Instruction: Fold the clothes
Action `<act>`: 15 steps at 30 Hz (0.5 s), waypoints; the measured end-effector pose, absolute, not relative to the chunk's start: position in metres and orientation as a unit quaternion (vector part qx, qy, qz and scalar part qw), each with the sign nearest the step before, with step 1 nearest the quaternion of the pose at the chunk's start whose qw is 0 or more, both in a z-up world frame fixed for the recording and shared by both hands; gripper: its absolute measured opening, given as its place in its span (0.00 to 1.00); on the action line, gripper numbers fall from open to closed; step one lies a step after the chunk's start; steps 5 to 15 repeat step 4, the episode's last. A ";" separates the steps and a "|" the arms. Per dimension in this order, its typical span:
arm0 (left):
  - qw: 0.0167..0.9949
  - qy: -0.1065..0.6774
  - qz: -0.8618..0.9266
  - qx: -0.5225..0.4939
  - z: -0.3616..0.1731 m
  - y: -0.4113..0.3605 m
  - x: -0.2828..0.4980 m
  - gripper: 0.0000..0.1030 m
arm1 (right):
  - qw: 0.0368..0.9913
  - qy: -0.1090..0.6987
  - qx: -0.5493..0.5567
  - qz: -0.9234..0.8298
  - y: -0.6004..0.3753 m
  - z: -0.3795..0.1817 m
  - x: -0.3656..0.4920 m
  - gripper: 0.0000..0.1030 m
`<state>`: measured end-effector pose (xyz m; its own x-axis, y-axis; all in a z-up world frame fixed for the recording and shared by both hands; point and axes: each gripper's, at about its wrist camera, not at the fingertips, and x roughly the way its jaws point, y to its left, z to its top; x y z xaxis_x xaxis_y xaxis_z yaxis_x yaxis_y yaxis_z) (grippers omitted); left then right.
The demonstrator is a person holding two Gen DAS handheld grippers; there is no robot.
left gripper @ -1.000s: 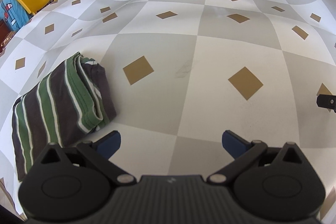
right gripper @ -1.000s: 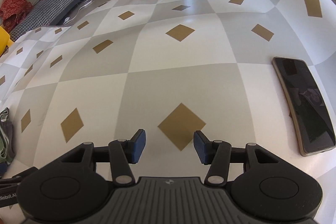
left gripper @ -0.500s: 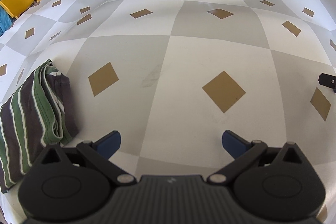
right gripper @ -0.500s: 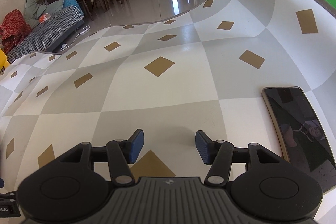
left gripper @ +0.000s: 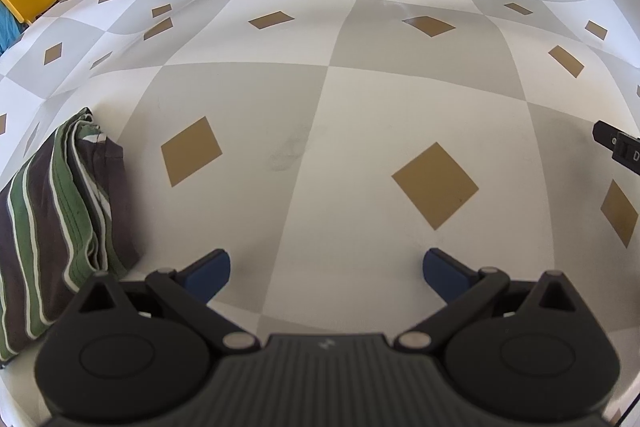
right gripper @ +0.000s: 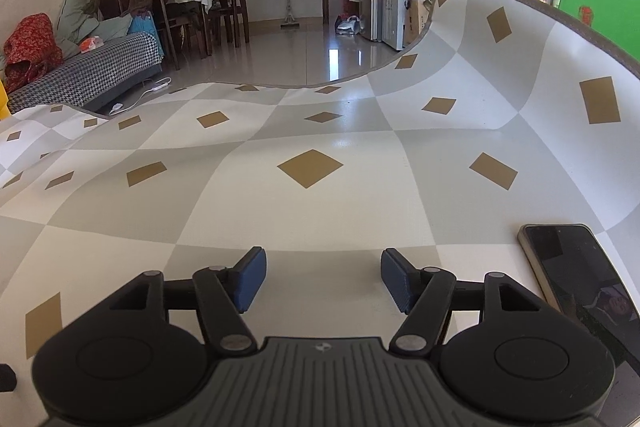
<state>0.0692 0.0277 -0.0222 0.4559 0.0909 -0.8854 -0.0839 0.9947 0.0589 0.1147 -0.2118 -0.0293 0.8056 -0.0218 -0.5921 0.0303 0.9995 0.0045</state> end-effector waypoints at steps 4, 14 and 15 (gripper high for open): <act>0.854 0.518 0.052 0.008 -0.022 0.026 0.070 1.00 | 0.947 0.319 -0.024 -0.012 -0.202 -0.032 0.119 0.71; 0.854 0.518 0.052 0.008 -0.022 0.026 0.070 1.00 | 0.947 0.319 -0.024 -0.012 -0.202 -0.032 0.119 0.71; 0.854 0.518 0.052 0.008 -0.022 0.026 0.070 1.00 | 0.947 0.319 -0.024 -0.012 -0.202 -0.032 0.119 0.71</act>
